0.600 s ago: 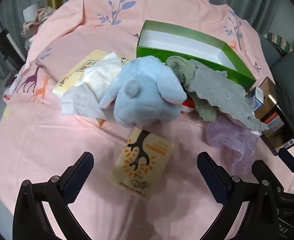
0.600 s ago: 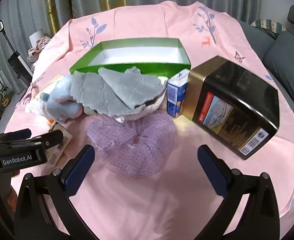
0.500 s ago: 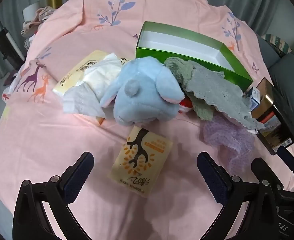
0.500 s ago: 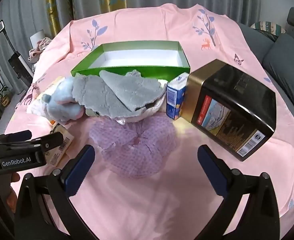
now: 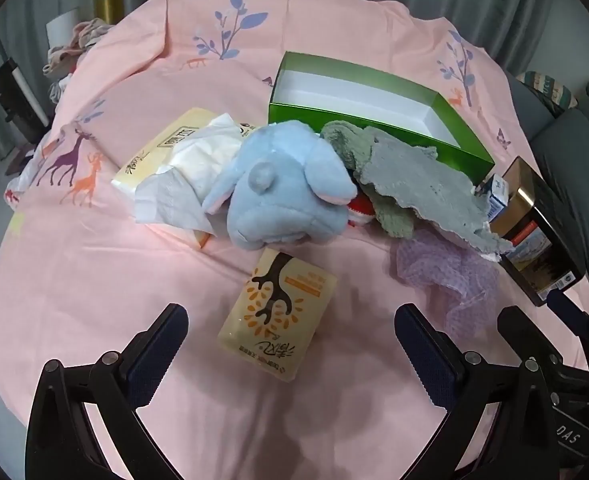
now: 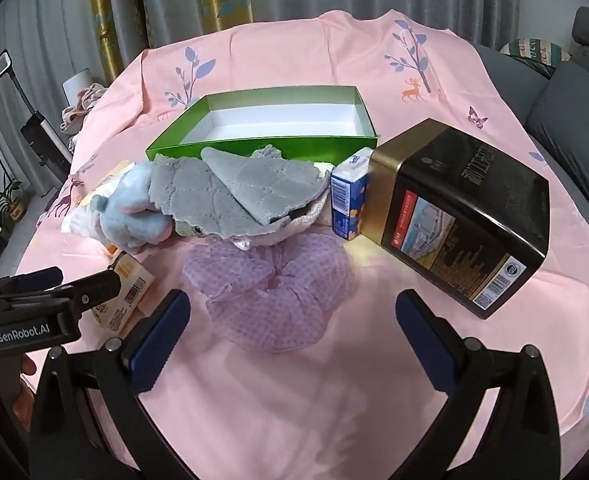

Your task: Organize soft objects

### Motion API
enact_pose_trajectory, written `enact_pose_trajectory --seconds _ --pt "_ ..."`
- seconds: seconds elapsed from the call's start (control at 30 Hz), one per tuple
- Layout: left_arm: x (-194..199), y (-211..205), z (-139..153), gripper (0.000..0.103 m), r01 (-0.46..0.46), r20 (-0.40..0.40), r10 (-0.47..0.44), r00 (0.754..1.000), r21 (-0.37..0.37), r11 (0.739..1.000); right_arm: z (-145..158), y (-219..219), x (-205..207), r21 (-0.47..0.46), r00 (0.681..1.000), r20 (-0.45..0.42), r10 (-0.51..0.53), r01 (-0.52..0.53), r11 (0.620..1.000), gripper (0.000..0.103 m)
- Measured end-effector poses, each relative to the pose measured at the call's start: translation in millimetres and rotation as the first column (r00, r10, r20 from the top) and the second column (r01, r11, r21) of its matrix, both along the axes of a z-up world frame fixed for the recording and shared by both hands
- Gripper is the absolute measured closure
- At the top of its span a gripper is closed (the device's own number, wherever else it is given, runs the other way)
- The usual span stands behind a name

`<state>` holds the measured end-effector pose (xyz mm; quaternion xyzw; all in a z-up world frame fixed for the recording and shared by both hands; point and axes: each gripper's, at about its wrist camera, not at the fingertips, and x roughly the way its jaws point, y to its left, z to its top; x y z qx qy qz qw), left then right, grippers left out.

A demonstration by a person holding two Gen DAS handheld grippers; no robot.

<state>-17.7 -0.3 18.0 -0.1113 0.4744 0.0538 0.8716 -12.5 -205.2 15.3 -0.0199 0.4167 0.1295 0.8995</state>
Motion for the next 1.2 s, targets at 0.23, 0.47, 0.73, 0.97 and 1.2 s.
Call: enact_pose_trajectory --seconds 0.23,0.47,0.73,0.97,1.2 --pt "-0.8 -2.5 0.5 0.000 0.008 0.007 -0.008 1.000 -0.015 1.000 -1.3 0.3 0.3 -0.001 1.000 -0.006 -0.002 0.002 1.000 0.001" --pt "0.6 -3.3 0.3 0.000 0.005 0.006 -0.005 1.000 -0.015 1.000 -2.4 -0.1 0.4 0.001 1.000 -0.010 -0.002 0.002 1.000 0.001" --pt "-0.7 -3.6 -1.9 0.000 -0.006 0.010 0.006 1.000 0.013 1.000 -5.4 0.0 0.6 0.004 1.000 -0.018 0.000 0.000 1.000 0.001" --pt "-2.5 -3.1 0.4 0.000 -0.011 0.030 0.010 1.000 0.048 0.999 -5.3 2.2 1.0 0.000 1.000 -0.016 0.005 -0.005 1.000 0.001" --pt "-1.6 2.7 -3.5 0.000 -0.021 0.025 0.020 0.999 0.063 0.998 -8.3 6.3 3.2 -0.008 0.999 -0.034 0.014 -0.014 1.000 0.001"
